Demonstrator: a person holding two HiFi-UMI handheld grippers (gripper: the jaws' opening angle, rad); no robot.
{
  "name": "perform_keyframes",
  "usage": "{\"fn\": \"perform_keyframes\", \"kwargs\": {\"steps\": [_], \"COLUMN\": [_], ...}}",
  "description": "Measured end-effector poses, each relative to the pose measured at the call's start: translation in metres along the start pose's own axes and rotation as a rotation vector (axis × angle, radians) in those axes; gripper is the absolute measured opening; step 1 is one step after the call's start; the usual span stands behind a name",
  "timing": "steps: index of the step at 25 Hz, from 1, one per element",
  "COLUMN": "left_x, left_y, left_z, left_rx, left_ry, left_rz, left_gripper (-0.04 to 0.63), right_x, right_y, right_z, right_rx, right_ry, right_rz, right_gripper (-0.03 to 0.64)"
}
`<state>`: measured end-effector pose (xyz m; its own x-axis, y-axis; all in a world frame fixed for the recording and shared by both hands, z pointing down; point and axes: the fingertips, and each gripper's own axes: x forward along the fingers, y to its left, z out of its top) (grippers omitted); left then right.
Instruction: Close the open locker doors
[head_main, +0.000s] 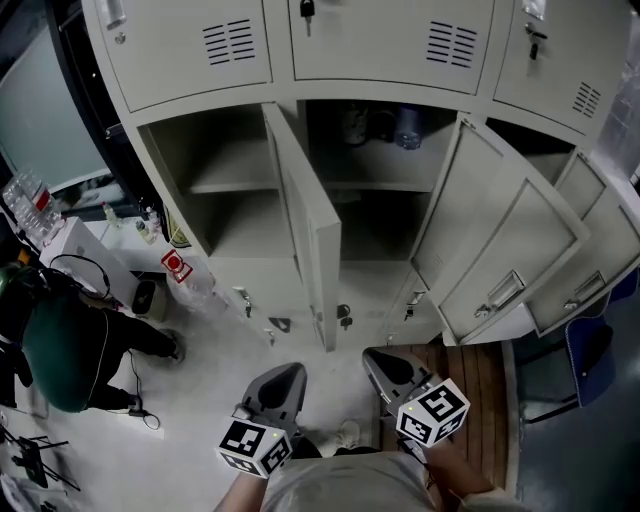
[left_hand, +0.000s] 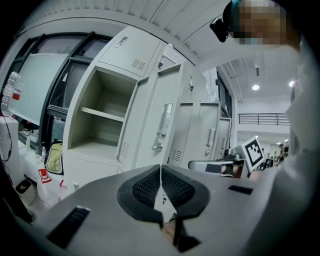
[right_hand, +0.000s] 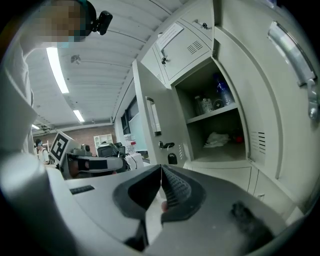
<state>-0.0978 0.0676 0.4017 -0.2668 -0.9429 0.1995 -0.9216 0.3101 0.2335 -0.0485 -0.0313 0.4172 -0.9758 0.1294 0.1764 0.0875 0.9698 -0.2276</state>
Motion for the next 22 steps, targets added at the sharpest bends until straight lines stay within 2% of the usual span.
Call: {"fn": "perform_keyframes", "kwargs": {"steps": [10,22], "left_x": [0.013,0.017], "left_y": [0.026,0.053], "left_z": [0.014,0.014], "left_rx": [0.034,0.006], "left_ry": [0.022,0.039], "left_rz": [-0.055,-0.089], "left_gripper": [0.021,0.021], "right_x": [0.017,0.048], "right_y": [-0.011,-0.012], "right_z": [0.007,0.004], "right_rx": [0.037,0.068], "right_ry": [-0.014,0.008], "right_rz": [-0.065,-0.097], "right_gripper": [0.028,0.027]}}
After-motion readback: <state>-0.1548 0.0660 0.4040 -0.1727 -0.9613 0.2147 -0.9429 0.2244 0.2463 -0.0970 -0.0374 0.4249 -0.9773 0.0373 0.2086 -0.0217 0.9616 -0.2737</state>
